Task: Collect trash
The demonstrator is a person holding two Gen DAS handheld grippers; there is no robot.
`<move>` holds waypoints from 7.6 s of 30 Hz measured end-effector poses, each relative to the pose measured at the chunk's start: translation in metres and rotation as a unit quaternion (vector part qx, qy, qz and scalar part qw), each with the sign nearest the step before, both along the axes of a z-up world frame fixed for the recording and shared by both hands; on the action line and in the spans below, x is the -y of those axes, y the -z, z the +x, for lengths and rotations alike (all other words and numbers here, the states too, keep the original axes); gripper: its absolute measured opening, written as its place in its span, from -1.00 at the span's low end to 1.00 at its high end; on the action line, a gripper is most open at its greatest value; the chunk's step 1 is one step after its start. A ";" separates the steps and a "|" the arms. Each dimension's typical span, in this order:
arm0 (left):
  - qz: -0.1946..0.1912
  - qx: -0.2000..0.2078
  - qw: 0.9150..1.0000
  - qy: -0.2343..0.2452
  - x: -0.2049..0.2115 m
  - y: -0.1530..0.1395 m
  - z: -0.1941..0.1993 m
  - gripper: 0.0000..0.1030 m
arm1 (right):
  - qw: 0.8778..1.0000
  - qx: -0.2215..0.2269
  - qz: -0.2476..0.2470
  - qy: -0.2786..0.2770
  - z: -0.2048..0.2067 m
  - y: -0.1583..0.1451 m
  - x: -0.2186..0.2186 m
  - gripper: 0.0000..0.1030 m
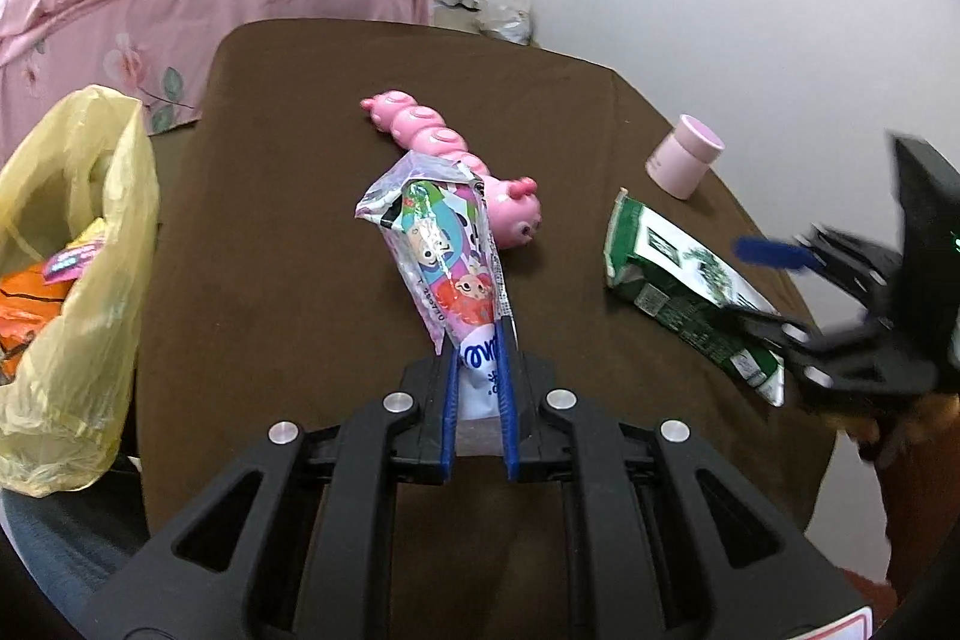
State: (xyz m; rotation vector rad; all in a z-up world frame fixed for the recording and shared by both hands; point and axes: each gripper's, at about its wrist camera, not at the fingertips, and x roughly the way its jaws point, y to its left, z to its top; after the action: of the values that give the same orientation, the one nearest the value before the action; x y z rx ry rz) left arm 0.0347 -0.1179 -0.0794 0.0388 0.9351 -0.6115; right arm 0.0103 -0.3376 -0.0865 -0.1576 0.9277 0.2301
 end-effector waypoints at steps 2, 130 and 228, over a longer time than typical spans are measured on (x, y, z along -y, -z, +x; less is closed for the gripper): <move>-0.006 -0.005 1.000 0.009 0.000 0.002 -0.001 -0.81 | 0.999 -0.010 -0.032 -0.008 0.015 0.004 -0.007 0.18; -0.095 0.061 0.927 -0.357 -0.286 -0.009 0.071 -0.59 | 0.950 0.000 0.285 -0.126 0.218 -0.016 -0.295 0.09; 0.084 0.159 0.946 -0.270 -0.109 -0.094 -0.054 0.51 | 0.986 0.127 0.102 0.017 -0.017 -0.079 -0.125 0.00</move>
State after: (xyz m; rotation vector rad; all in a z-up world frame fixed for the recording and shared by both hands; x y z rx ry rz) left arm -0.0197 -0.0093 0.0146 0.0307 0.6388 -0.0100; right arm -0.0072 -0.2127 -0.0071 0.0188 0.6476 0.2650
